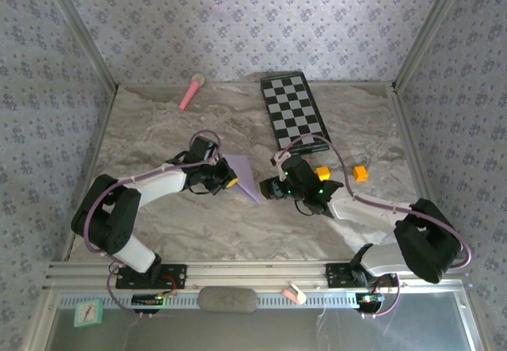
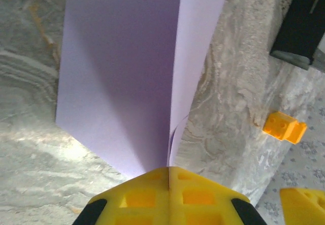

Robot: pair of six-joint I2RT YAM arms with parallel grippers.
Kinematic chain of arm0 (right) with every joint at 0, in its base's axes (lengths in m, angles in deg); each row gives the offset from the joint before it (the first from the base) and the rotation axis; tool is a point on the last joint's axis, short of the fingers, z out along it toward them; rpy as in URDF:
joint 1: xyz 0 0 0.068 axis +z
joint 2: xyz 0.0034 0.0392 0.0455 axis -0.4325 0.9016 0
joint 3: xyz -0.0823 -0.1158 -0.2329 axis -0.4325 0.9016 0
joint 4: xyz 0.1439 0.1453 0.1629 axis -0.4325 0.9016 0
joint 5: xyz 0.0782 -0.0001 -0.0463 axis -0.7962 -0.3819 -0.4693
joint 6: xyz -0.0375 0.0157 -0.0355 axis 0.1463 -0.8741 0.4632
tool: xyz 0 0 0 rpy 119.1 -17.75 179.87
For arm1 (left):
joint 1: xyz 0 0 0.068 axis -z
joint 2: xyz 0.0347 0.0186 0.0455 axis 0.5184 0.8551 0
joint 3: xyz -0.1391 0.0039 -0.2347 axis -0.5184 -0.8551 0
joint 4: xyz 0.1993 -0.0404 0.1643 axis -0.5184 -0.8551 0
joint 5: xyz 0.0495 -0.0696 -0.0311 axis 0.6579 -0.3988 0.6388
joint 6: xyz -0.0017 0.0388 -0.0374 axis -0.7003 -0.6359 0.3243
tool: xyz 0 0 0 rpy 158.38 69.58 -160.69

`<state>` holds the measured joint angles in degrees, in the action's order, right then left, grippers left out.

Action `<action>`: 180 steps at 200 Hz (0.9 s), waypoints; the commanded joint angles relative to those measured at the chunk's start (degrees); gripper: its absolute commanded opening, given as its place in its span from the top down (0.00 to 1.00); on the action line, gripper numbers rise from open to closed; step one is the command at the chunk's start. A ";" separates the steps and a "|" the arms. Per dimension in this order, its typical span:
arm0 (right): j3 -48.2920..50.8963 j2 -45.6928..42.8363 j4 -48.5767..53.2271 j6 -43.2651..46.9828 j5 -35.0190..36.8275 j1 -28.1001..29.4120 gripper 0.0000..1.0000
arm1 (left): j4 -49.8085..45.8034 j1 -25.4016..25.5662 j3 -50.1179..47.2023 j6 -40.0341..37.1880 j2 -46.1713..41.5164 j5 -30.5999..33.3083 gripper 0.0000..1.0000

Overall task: Fold a paper plane with a square sheet of paper (pick it up from the middle)
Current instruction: Fourth fold the wing at the center of the table.

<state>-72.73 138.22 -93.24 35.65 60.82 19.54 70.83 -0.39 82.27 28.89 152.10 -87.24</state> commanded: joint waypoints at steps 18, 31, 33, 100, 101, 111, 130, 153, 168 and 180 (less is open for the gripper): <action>2.29 2.36 -11.04 11.37 4.27 5.54 0.36 | -4.47 1.83 2.54 3.41 -1.12 4.82 1.00; 2.30 4.44 -13.56 13.02 4.77 7.50 0.37 | -5.64 2.23 3.47 3.37 -0.50 4.99 1.00; 2.30 4.78 -13.85 13.22 4.88 7.77 0.37 | -5.79 2.29 3.54 3.38 -0.44 4.91 1.00; -0.23 15.68 -19.69 15.52 7.97 11.70 0.49 | -7.53 3.00 4.88 4.42 0.21 4.51 1.00; -0.24 15.74 -19.81 15.55 7.98 11.70 0.49 | -7.54 3.00 4.90 4.47 0.20 4.51 1.00; -0.30 16.74 -20.70 15.74 8.62 11.79 0.52 | -7.53 2.98 4.90 4.66 0.13 4.41 1.00; -0.45 18.06 -22.05 16.56 9.16 11.79 0.56 | -7.53 2.98 4.83 5.00 0.04 4.25 0.99; -0.94 19.35 -22.60 17.47 9.27 11.79 0.60 | -6.95 2.88 4.41 5.45 0.13 3.65 0.98; -1.26 20.15 -22.62 18.10 9.55 11.87 0.62 | -6.56 2.83 4.26 5.67 0.23 3.28 0.98; -1.30 20.53 -22.62 18.36 9.99 11.87 0.63 | -6.56 2.79 4.27 5.82 0.20 3.19 0.97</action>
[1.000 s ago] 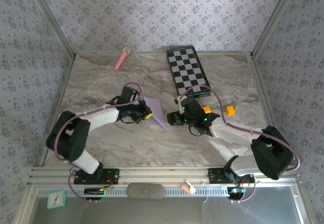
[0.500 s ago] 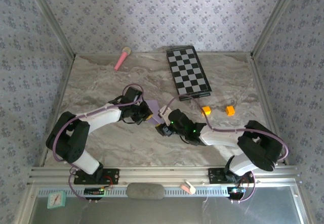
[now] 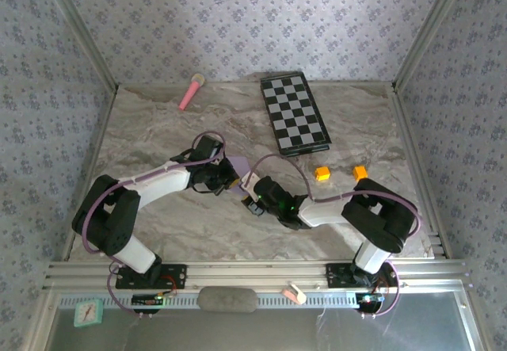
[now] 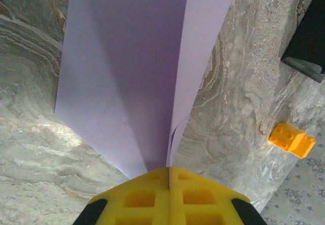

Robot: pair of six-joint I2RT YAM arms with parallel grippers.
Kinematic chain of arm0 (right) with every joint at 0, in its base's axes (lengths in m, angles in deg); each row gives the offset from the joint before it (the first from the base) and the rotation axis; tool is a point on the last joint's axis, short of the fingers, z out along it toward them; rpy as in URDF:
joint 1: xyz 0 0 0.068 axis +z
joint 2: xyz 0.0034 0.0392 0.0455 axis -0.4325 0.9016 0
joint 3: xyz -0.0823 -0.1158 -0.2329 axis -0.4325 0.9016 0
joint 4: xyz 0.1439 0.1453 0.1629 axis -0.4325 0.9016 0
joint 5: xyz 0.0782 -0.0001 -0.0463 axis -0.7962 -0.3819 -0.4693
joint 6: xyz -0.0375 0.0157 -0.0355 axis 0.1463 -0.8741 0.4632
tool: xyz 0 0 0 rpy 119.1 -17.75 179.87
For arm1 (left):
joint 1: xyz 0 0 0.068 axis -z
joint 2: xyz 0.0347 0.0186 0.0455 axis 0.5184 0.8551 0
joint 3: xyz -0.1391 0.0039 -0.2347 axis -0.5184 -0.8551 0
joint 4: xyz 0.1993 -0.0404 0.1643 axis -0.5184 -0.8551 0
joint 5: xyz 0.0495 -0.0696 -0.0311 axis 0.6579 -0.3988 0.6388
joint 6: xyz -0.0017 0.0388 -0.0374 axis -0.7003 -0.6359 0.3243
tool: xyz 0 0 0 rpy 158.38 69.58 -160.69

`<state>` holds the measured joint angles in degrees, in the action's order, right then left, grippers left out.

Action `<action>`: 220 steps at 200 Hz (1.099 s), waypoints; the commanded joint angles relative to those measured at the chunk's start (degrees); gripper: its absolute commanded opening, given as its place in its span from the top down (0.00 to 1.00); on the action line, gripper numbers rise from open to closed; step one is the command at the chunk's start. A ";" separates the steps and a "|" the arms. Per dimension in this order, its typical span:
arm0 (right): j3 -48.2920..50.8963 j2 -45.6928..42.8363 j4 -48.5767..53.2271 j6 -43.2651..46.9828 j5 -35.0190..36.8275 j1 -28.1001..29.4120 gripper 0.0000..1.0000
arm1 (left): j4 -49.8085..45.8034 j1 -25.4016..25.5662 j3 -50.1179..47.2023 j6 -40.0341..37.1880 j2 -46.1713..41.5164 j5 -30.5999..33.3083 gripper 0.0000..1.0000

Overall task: Fold a paper plane with a square sheet of paper (pick it up from the middle)
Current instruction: Fourth fold the wing at the center of the table.

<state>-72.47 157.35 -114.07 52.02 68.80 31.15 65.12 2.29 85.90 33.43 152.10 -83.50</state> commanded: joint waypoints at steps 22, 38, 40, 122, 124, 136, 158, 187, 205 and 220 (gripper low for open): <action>-1.49 1.83 -1.91 2.59 2.18 0.27 0.66 | -0.49 -0.14 0.42 1.61 -0.10 -0.90 0.97; -1.59 2.13 -1.67 2.84 2.15 0.27 0.70 | 0.14 -0.40 -0.01 2.16 -0.40 -1.40 0.96; -1.62 2.19 -1.71 2.81 2.14 0.27 0.70 | 0.29 -0.48 -0.12 2.22 -0.46 -1.49 0.96; -1.13 1.56 -2.42 6.26 2.25 0.21 0.87 | -3.31 -8.09 -1.69 -1.44 -7.97 -2.49 0.67; -1.09 1.47 -2.41 6.41 2.16 0.14 0.87 | -3.43 -8.31 -1.87 -1.61 -8.39 -2.48 0.66; -1.19 1.34 -2.38 7.05 1.53 0.01 0.88 | -4.06 -9.46 -3.45 -2.36 -10.93 -2.44 0.63; -1.39 1.35 -2.65 7.70 -0.24 -0.56 0.88 | -3.85 -9.96 -7.81 -2.24 -15.04 -2.26 0.61; -1.19 1.57 -3.07 7.66 -2.43 -1.16 0.88 | 1.68 -9.96 -15.17 1.11 -18.74 -3.52 0.68; -1.01 1.53 -3.26 7.47 -3.50 -1.39 0.88 | 6.44 -9.71 -18.21 2.74 -18.34 -5.60 0.73; -1.04 1.63 -3.07 7.39 -4.54 -1.62 0.88 | 9.79 -9.05 -18.86 2.87 -16.58 -7.20 0.75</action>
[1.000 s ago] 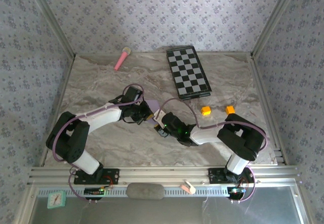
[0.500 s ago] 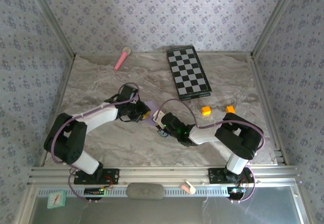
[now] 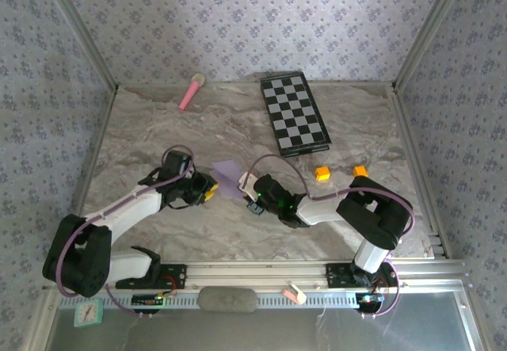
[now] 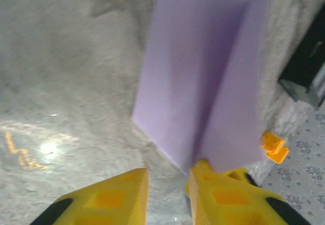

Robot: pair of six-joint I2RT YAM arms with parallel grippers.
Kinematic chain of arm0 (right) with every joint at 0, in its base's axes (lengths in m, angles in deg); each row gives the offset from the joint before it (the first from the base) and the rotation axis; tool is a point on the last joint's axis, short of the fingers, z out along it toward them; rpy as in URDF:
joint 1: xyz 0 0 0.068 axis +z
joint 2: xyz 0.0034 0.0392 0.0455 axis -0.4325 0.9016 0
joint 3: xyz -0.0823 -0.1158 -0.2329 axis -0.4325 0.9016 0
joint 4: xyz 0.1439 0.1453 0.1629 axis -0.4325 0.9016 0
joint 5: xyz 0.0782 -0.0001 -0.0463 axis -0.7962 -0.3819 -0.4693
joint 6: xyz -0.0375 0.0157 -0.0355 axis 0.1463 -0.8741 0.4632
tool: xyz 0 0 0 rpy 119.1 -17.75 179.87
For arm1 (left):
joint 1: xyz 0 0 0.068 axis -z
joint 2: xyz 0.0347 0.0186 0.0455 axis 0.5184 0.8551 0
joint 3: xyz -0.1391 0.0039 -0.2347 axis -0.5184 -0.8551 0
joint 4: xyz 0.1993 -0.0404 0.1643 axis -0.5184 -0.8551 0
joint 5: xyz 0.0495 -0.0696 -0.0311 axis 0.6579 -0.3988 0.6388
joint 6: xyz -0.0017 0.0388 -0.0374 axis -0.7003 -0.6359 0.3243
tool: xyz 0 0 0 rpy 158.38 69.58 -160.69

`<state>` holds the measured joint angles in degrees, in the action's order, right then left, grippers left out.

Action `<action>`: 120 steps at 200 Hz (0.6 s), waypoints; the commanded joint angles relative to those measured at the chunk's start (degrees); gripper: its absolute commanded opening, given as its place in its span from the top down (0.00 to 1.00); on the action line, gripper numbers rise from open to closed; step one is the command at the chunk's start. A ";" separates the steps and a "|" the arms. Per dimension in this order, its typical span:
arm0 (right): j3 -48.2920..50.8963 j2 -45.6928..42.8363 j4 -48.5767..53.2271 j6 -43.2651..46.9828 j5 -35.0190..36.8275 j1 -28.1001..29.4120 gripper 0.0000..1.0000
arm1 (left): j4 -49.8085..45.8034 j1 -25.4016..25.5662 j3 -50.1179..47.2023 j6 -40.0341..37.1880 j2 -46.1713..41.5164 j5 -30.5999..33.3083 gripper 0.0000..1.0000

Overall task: Fold a paper plane with a square sheet of paper (pick it up from the middle)
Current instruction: Fourth fold the wing at the center of the table.

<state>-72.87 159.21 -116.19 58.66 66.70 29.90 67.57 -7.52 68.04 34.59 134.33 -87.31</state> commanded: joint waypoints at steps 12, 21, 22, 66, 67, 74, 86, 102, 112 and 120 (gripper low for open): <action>-0.73 -0.25 -0.90 0.67 -3.42 -0.53 0.88 | 9.87 1.45 -0.64 1.42 3.28 -4.84 0.76; -0.81 -0.14 -0.70 0.48 -4.21 -0.63 0.88 | 11.22 1.98 -0.14 1.29 5.04 -5.88 0.77; -0.86 -0.11 -0.64 0.47 -4.34 -0.65 0.88 | 11.38 2.06 -0.08 1.24 5.22 -5.97 0.77; -0.88 0.25 -0.29 -0.76 -7.49 -1.72 0.88 | 14.85 3.54 1.19 0.87 11.06 -6.72 0.80; -0.90 0.21 -0.30 -0.81 -7.56 -1.73 0.88 | 14.87 3.54 1.16 0.86 11.08 -6.70 0.80; -0.82 0.26 -0.26 -1.04 -8.01 -2.04 0.88 | 14.84 3.62 1.37 0.63 11.78 -6.68 0.80; -0.79 0.42 -0.18 -1.36 -8.72 -2.34 0.88 | 14.92 3.78 1.64 0.41 12.77 -6.68 0.81; -0.73 0.39 -0.07 -1.99 -9.96 -2.86 0.88 | 15.05 4.20 2.04 0.33 14.05 -6.68 0.81; -0.67 0.49 -0.04 -2.50 -10.83 -3.20 0.88 | 14.97 4.38 2.20 0.23 14.85 -6.63 0.81; -0.56 0.55 -0.09 -2.84 -11.53 -3.47 0.88 | 14.74 4.44 2.44 0.15 15.46 -6.54 0.81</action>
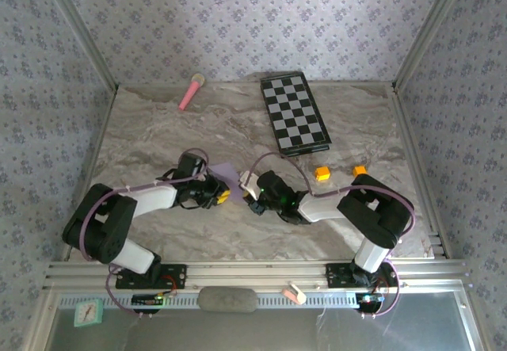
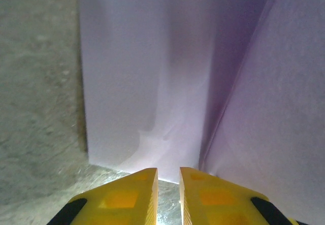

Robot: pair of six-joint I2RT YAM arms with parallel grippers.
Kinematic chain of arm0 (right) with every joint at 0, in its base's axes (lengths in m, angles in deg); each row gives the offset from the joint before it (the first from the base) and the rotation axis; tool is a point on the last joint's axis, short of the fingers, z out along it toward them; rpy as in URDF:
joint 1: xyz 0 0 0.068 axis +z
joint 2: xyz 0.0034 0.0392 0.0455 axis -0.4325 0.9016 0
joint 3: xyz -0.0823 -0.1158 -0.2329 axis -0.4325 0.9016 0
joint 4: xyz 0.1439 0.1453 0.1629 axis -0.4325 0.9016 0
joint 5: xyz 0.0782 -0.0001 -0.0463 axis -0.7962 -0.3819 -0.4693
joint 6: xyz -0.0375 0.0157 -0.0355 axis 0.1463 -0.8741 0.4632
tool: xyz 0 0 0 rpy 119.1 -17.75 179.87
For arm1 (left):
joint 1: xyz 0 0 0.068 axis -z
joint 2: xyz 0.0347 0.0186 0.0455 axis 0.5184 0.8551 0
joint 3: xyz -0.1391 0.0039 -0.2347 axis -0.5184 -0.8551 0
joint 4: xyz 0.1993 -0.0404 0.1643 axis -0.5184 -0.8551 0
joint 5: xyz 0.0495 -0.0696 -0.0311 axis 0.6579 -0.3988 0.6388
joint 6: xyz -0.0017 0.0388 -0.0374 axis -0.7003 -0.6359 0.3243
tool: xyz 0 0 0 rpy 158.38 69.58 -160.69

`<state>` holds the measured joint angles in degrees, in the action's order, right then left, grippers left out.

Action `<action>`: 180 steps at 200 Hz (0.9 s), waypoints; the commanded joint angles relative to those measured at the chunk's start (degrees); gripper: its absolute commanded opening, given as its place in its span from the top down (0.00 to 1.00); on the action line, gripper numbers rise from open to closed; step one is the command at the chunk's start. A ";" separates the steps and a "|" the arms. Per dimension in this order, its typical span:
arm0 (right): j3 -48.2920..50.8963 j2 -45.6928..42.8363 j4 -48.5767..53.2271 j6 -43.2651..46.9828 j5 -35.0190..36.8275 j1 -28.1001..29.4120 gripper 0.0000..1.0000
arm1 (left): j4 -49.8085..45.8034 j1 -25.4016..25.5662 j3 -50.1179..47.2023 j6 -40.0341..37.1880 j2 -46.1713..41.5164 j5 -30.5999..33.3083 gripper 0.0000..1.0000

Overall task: Fold a paper plane with a square sheet of paper (pick it up from the middle)
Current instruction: Fourth fold the wing at the center of the table.

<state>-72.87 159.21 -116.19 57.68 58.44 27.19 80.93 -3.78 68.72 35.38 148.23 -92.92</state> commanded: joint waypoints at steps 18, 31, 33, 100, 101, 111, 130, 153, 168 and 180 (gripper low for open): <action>-0.29 0.85 -0.57 -2.92 -5.03 -1.44 0.88 | 0.47 0.83 2.18 -0.82 2.77 -0.67 0.81; -0.29 1.18 -0.59 -3.90 -6.49 -2.09 0.89 | -1.21 0.86 2.67 -1.29 3.39 -0.16 0.82; -0.25 1.19 -0.62 -4.09 -6.62 -2.14 0.89 | -1.49 0.86 2.70 -1.38 3.46 -0.06 0.82; 0.62 2.37 -2.83 -9.98 -13.33 -5.04 0.90 | -4.17 1.00 2.99 -2.41 4.77 0.87 0.83; 0.60 2.37 -2.84 -10.02 -13.43 -5.11 0.90 | -4.22 0.97 2.99 -2.45 4.81 0.87 0.83; 0.60 2.53 -2.91 -10.72 -14.13 -5.44 0.91 | -4.45 0.96 3.03 -2.57 4.83 1.03 0.83; 0.43 3.00 -2.80 -12.21 -16.13 -6.33 0.92 | -4.88 0.96 3.25 -2.89 4.84 1.12 0.83; 0.21 3.43 -2.73 -14.39 -19.23 -7.33 0.93 | -5.48 0.96 3.61 -3.45 4.78 1.09 0.83; 0.23 3.71 -3.01 -15.85 -20.91 -7.95 0.93 | -5.71 0.98 3.87 -3.71 4.80 1.05 0.83; 0.24 3.92 -3.23 -16.92 -22.04 -8.25 0.93 | -6.01 0.93 4.09 -3.97 4.82 1.01 0.83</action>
<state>-72.82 161.85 -118.53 44.52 40.91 19.70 77.80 -3.17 71.23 32.97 152.21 -92.66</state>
